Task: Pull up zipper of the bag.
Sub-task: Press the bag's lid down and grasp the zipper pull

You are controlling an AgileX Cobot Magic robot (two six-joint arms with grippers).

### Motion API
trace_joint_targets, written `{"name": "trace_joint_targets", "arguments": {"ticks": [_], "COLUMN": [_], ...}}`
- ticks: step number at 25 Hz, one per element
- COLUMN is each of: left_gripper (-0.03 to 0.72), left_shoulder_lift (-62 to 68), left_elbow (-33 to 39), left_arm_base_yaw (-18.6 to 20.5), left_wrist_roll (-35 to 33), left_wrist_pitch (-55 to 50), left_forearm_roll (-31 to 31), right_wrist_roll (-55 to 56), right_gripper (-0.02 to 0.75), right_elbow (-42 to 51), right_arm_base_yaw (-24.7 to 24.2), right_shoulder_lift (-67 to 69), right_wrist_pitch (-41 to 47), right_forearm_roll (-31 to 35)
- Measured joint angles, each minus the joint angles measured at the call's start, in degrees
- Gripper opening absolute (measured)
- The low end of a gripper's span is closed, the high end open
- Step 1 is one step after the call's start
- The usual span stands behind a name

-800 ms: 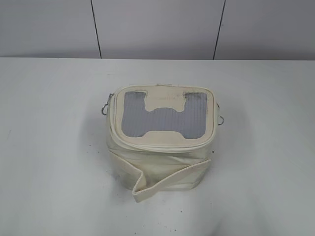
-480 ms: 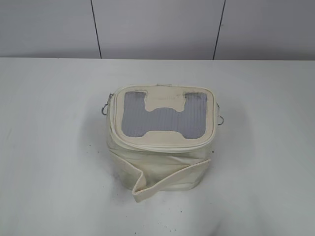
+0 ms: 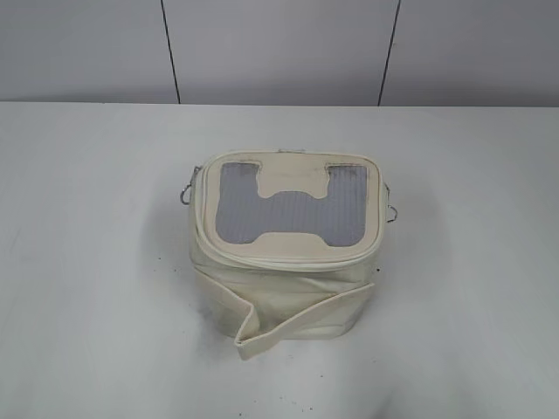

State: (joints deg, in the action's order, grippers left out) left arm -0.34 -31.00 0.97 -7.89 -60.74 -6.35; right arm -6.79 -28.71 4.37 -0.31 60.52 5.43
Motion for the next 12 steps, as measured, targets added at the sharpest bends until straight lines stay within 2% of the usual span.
{"name": "trace_joint_targets", "arguments": {"ticks": [12], "left_gripper": [0.238], "left_shoulder_lift": [0.00], "left_elbow": [0.00], "left_arm_base_yaw": [0.00], "left_wrist_roll": [0.00], "left_wrist_pitch": [0.00], "left_forearm_roll": [0.00], "right_wrist_roll": [0.00], "right_gripper": [0.587], "right_elbow": [0.00], "right_arm_base_yaw": [0.00], "right_shoulder_lift": [0.00], "right_wrist_pitch": [0.00], "right_forearm_roll": [0.00]}}
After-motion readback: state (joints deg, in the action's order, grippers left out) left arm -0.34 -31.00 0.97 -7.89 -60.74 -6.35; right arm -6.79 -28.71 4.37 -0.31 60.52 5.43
